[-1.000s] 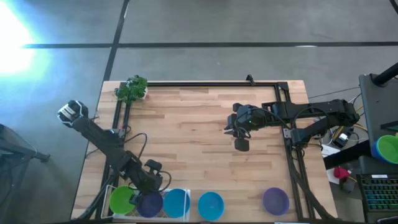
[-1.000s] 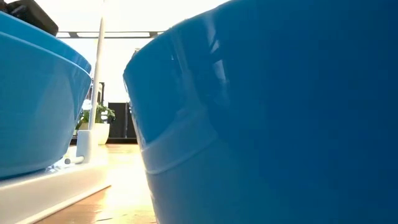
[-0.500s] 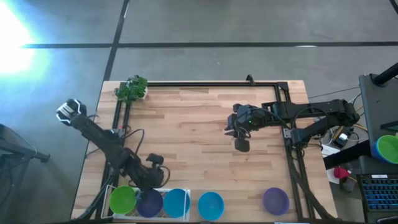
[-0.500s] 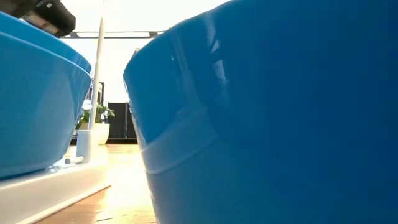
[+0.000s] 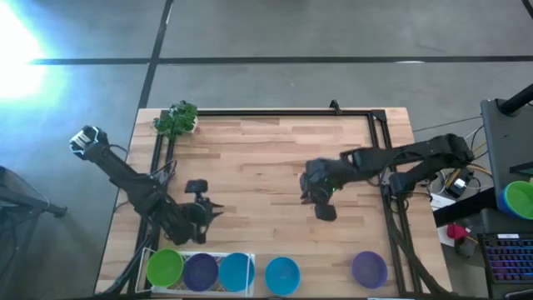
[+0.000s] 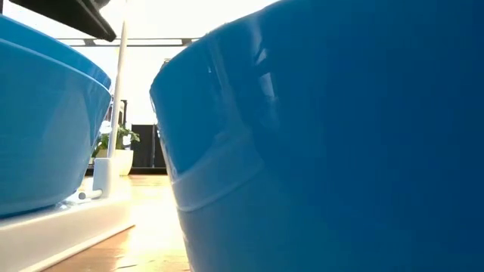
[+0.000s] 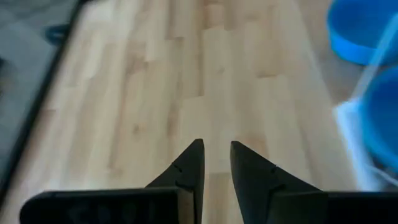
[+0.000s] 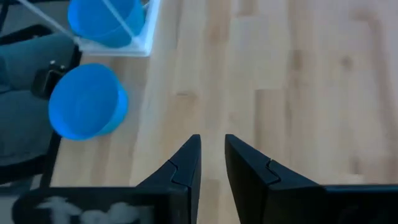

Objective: Pick & Place Mini bowls
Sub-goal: Stack the light blue bowl on the light blue bowl on the shelf

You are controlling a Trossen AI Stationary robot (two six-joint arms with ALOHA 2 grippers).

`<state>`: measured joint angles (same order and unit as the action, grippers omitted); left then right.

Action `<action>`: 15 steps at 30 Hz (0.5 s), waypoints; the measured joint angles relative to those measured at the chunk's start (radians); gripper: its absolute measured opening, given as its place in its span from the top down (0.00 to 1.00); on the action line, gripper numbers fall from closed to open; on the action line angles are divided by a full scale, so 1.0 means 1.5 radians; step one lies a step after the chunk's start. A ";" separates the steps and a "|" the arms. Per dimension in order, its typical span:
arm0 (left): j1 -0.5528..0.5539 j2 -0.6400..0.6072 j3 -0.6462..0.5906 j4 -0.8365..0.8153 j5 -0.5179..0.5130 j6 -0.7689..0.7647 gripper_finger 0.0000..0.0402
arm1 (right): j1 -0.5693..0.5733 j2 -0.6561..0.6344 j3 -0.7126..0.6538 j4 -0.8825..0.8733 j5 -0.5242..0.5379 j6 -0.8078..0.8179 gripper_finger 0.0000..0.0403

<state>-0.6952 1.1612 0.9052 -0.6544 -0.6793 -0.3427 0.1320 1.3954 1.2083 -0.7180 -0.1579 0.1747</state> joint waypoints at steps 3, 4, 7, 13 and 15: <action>0.000 -0.022 -0.027 0.001 -0.039 -0.031 0.82 | 0.044 0.028 0.002 0.018 0.000 0.015 0.84; 0.000 -0.028 -0.036 0.004 -0.042 -0.048 0.82 | 0.061 0.039 0.004 0.025 0.000 0.006 0.84; -0.002 -0.039 -0.063 0.016 -0.042 -0.071 0.82 | 0.100 0.071 0.008 0.049 -0.001 -0.011 0.85; -0.004 -0.054 -0.117 0.083 -0.058 -0.068 0.82 | 0.129 0.140 0.010 0.130 0.000 0.023 0.85; -0.004 -0.057 -0.129 0.106 -0.059 -0.057 0.82 | 0.132 0.163 0.011 0.146 -0.001 0.038 0.85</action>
<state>-0.7017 1.0764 0.7117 -0.4952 -0.7679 -0.4287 0.3302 1.6392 1.2243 -0.4992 -0.1589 0.2310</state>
